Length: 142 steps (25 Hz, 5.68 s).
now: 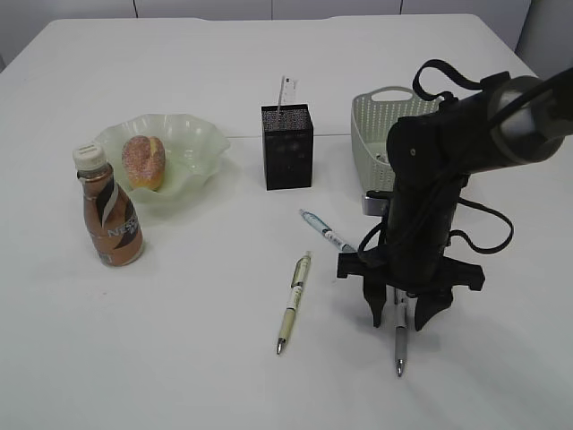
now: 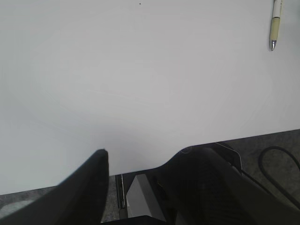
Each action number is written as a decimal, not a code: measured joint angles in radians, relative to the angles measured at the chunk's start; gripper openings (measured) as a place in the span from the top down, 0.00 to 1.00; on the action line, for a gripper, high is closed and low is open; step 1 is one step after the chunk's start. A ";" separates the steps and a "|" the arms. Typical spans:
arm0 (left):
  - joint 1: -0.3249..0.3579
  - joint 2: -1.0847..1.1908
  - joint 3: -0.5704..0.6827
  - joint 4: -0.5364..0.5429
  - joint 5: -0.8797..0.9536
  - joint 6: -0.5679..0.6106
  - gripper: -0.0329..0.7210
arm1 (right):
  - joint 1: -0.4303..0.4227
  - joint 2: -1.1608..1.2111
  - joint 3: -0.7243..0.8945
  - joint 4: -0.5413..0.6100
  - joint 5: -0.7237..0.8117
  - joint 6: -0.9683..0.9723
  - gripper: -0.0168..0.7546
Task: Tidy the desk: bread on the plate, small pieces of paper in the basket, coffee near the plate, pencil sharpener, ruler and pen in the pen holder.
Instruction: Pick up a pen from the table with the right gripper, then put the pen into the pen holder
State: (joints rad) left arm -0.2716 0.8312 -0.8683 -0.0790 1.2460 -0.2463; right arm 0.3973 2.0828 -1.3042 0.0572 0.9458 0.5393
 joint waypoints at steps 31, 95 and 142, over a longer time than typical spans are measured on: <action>0.000 0.000 0.000 0.002 0.000 0.000 0.37 | 0.000 0.011 -0.006 0.002 -0.042 0.000 0.85; 0.000 0.000 0.000 0.150 0.000 -0.011 0.38 | 0.000 -0.022 -0.041 -0.010 -1.654 -0.617 0.87; 0.000 0.000 0.000 0.153 -0.029 -0.011 0.39 | 0.000 0.313 -0.359 0.058 -1.600 -0.728 0.80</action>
State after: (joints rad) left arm -0.2716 0.8312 -0.8683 0.0739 1.2172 -0.2577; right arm 0.3973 2.3956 -1.6631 0.1157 -0.6542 -0.1892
